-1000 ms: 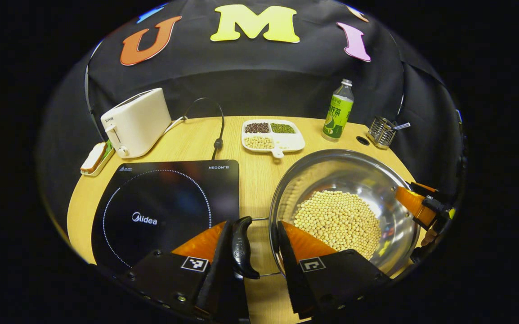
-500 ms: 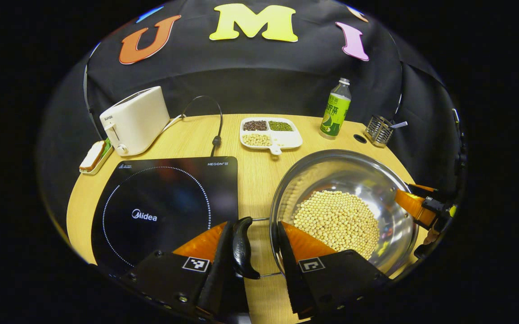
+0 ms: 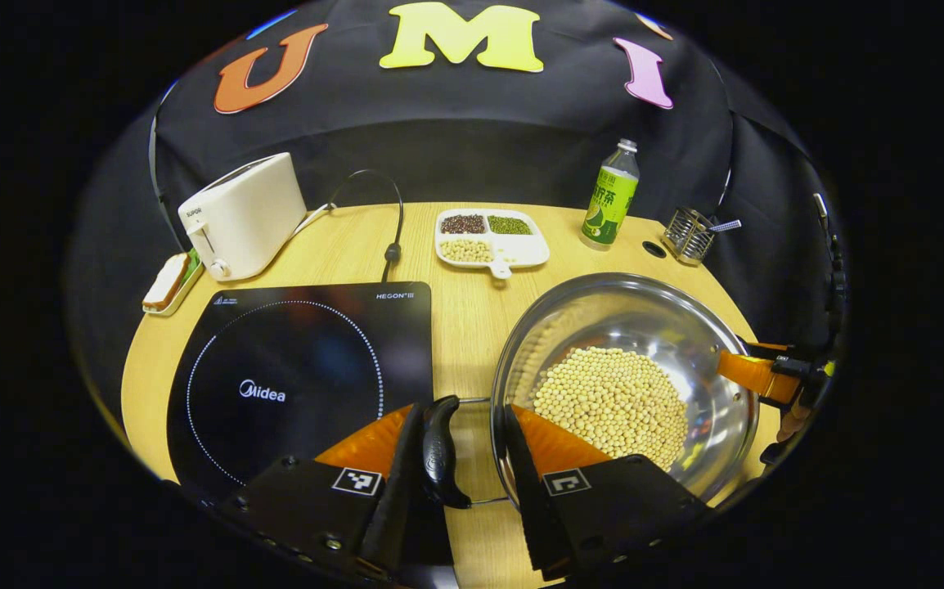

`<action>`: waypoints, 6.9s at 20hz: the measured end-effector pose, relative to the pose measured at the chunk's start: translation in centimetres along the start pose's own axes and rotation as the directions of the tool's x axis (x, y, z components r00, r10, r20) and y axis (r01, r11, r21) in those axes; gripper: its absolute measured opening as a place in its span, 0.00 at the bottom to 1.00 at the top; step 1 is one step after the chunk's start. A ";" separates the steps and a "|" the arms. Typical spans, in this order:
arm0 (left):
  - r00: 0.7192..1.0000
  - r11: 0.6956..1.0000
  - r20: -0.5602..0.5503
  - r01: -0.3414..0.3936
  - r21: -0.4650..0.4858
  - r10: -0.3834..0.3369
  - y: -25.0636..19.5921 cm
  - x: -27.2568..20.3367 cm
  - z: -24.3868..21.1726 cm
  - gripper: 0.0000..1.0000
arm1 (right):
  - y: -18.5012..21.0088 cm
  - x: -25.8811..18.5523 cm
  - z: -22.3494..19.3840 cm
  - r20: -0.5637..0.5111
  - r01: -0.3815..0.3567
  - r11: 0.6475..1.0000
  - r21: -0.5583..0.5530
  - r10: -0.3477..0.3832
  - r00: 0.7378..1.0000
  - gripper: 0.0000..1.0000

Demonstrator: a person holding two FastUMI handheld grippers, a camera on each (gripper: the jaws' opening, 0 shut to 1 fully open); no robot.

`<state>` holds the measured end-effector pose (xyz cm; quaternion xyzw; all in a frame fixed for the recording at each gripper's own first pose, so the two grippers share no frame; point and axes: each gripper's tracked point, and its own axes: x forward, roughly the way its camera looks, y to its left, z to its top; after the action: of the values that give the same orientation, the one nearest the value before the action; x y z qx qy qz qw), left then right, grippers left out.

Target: First push the handle of the pot to place it horizontally, then grasp the pot with both hands and set it on the induction cooktop.

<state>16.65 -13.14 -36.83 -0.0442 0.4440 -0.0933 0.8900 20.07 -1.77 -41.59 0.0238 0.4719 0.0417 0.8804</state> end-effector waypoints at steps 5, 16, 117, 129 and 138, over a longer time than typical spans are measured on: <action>0.999 1.000 0.034 0.014 0.019 -0.015 0.0 -3.0 1.8 0.57 | 0.5 -2.7 0.0 -0.022 -0.028 0.998 0.054 0.029 0.999 0.64; 0.989 0.994 0.107 0.104 0.020 -0.106 0.0 -10.2 8.4 0.57 | 2.4 -14.3 8.5 0.041 -0.011 1.000 0.028 0.010 0.999 0.62; 0.659 0.983 0.731 -0.087 -0.159 0.177 15.7 -33.7 9.8 0.95 | 15.6 -32.6 6.0 0.744 -0.050 0.995 -0.084 0.096 0.661 0.99; 0.608 0.977 0.769 -0.186 -0.104 0.198 6.4 -39.6 7.2 0.95 | 6.1 -43.0 2.4 0.850 0.049 0.999 -0.015 -0.013 0.526 0.99; 0.594 0.985 0.789 -0.145 -0.089 0.159 2.8 -40.7 3.0 0.95 | 2.5 -45.2 -0.4 0.865 0.049 0.998 0.031 -0.051 0.500 0.99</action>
<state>-4.52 -2.06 -3.62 -0.0496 0.0069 0.0155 0.9986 -5.32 -3.61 -4.12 0.0288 -0.0301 -0.0016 0.9991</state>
